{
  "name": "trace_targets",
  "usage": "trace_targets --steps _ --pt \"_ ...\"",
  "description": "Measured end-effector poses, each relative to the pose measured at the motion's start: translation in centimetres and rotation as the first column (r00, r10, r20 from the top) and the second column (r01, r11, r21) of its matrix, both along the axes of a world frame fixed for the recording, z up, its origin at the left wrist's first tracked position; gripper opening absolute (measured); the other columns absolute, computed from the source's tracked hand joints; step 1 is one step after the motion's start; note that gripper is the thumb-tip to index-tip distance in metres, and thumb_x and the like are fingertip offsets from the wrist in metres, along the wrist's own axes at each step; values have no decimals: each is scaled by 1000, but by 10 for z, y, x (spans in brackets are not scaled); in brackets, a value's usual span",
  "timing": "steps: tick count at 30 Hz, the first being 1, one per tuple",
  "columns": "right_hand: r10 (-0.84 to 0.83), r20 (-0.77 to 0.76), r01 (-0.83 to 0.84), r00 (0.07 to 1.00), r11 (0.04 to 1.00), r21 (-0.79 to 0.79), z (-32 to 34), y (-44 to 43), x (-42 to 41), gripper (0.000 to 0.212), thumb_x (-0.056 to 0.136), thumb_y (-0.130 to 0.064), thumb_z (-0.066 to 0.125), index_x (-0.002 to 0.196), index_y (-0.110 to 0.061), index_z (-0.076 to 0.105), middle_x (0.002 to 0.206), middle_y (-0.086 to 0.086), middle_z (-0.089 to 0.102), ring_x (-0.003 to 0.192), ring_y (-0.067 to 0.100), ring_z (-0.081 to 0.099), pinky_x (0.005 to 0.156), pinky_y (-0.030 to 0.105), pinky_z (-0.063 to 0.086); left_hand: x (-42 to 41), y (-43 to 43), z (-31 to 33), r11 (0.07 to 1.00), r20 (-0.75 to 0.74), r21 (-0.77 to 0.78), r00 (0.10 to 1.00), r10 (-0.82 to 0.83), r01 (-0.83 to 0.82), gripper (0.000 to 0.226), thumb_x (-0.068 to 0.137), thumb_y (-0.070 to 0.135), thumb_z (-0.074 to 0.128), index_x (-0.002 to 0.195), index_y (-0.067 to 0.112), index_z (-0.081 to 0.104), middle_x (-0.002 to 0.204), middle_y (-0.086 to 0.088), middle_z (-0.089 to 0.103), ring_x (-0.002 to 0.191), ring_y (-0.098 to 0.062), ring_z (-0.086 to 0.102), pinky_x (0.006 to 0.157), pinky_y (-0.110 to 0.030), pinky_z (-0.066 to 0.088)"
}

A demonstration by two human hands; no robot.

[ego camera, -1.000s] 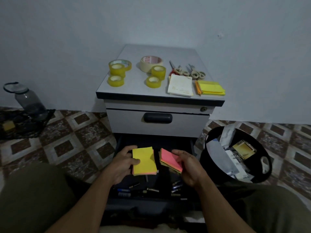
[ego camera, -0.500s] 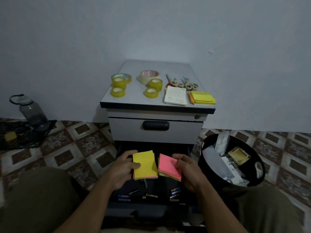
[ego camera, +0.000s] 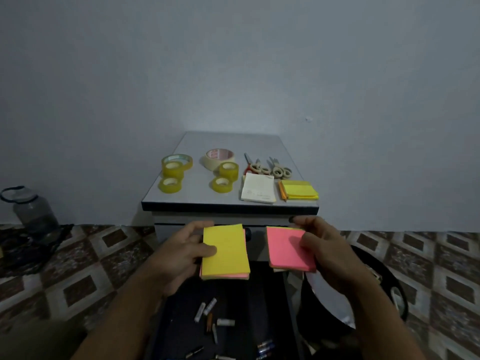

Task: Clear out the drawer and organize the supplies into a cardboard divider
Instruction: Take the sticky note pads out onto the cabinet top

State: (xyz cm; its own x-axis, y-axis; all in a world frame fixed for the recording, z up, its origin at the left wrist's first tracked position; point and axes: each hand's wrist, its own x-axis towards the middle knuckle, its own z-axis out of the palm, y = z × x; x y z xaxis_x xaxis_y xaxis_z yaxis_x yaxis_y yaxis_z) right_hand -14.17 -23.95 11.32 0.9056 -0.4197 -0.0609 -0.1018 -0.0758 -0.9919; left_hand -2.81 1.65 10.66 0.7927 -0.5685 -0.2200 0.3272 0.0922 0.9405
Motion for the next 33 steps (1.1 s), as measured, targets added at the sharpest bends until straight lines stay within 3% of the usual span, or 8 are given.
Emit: trace_targets --steps 6,14,17,21,24,28,31,33 --pt "-120 94 128 988 988 -89 64 -55 36 29 94 5 42 114 -9 58 98 11 58 72 20 51 46 25 42 39 -61 69 999 183 47 983 17 -26 48 88 -11 60 128 16 55 114 -13 67 101 -29 64 79 -45 58" --pt "-71 -31 63 997 975 -212 83 -113 109 28 94 -5 47 121 -11 52 118 25 55 84 28 52 60 35 41 104 -147 94 940 255 334 967 -24 -65 49 87 -15 55 126 15 54 122 -21 57 102 -34 63 76 -43 60" --pt "-40 -92 14 995 965 -261 77 -117 124 29 96 -8 48 125 -11 48 120 27 53 77 25 50 53 32 38 116 -158 94 867 289 495 952 -106 -54 52 86 -12 58 131 14 53 118 -20 56 106 -38 62 90 -50 54" --pt "-10 -112 -29 994 941 -336 68 -119 135 34 95 -11 50 128 -15 43 121 19 57 84 27 57 58 34 42 113 -165 98 740 455 658 857 -243 -140 59 83 -3 64 139 11 50 112 -11 53 82 -19 54 73 -34 51" --pt "-18 -109 -31 994 904 -427 65 -118 136 45 95 -13 52 136 -15 36 116 10 59 97 30 62 68 37 49 107 -168 102 624 585 735 715 -383 -267 51 83 3 62 132 6 53 115 -12 58 87 -23 58 62 -27 44" --pt "-28 -103 -29 994 856 -517 67 -113 136 53 95 -13 53 143 -13 32 131 14 54 101 28 59 72 36 53 101 -171 102 502 589 792 653 -476 -348 56 84 8 59 138 10 47 128 -13 57 94 -23 50 81 -33 51" --pt "-32 -106 -33 994 826 -563 65 -110 131 54 95 -15 53 145 -13 32 142 15 47 118 29 53 93 44 53 97 -168 99 476 586 803 620 -522 -359 57 84 17 63 139 14 46 133 -11 56 105 -25 53 88 -35 50" --pt "5 -102 -56 995 863 -503 60 -111 125 51 96 -15 53 144 -15 35 141 10 46 118 25 52 91 39 53 94 -162 96 476 569 816 604 -558 -329 63 83 28 69 140 17 45 138 -8 53 117 -25 52 91 -33 49"
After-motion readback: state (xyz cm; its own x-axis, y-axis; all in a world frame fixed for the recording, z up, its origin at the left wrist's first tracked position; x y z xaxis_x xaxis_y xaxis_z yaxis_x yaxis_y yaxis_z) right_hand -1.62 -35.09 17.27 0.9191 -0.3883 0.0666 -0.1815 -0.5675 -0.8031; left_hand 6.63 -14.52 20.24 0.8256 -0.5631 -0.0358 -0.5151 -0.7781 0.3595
